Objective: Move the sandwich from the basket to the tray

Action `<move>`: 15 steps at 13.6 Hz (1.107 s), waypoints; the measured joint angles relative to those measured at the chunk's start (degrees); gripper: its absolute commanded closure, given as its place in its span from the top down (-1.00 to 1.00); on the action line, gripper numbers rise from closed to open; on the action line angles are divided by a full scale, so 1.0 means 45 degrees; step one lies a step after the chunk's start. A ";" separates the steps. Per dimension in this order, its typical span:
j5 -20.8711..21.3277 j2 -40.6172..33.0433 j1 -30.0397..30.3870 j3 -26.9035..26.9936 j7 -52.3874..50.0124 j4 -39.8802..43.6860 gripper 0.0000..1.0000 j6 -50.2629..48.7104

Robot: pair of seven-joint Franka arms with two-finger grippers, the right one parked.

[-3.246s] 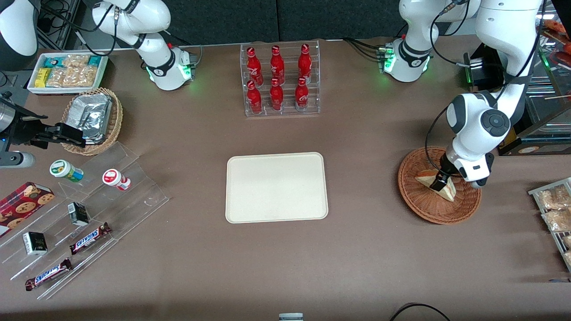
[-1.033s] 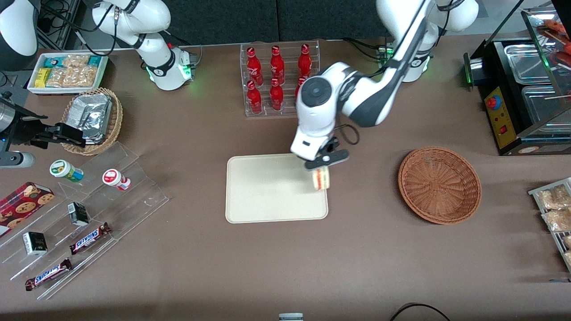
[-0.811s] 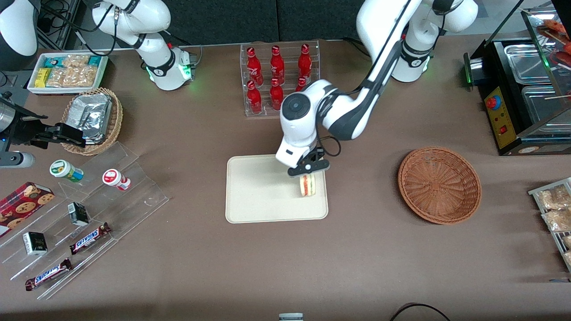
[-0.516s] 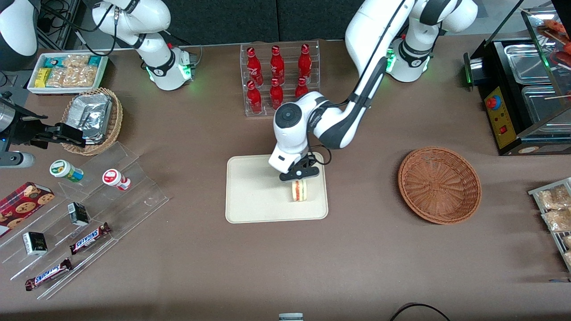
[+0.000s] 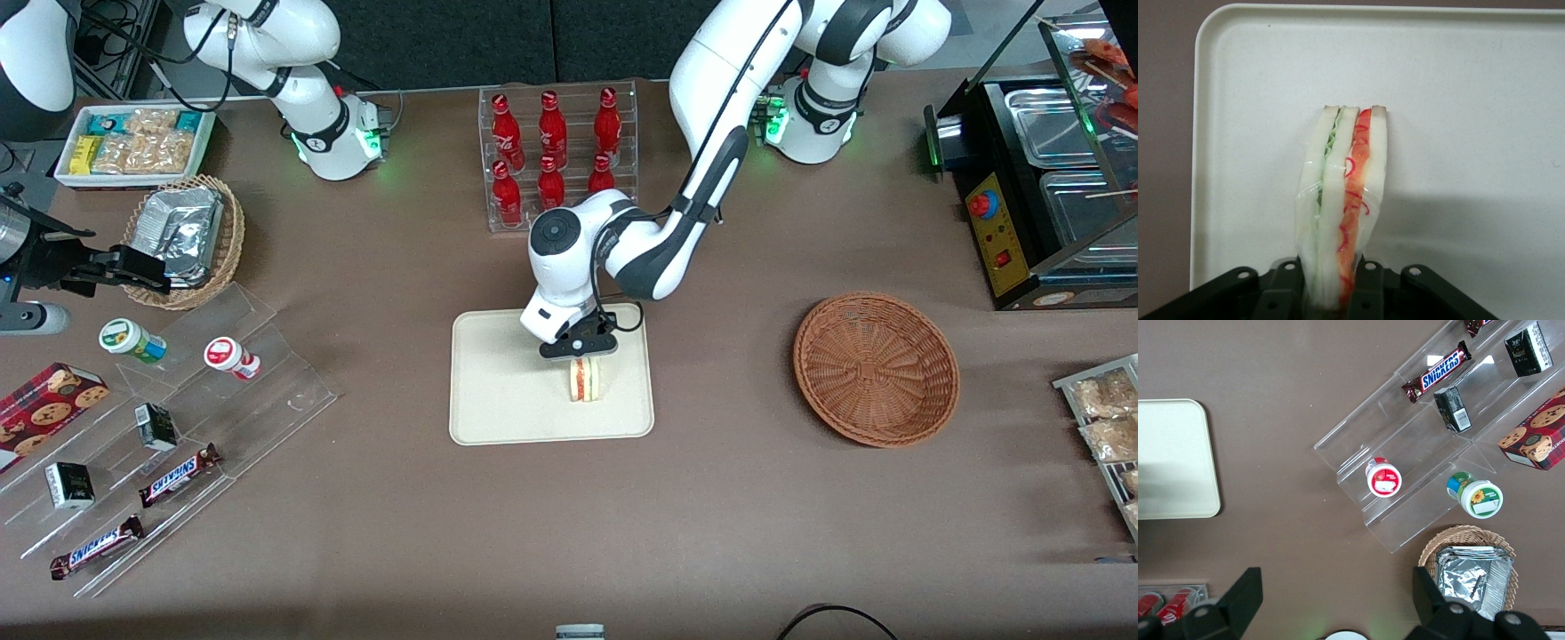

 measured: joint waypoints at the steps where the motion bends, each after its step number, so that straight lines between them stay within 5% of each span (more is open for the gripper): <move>1: 0.0003 -0.0002 0.0000 0.0025 0.0000 0.0095 1.00 0.0000; 8: -0.0013 -0.1926 0.0111 0.0232 -0.0039 0.1163 1.00 -0.2956; 15: -0.0036 -0.4783 0.1607 0.0346 -0.0039 0.1755 1.00 -0.7090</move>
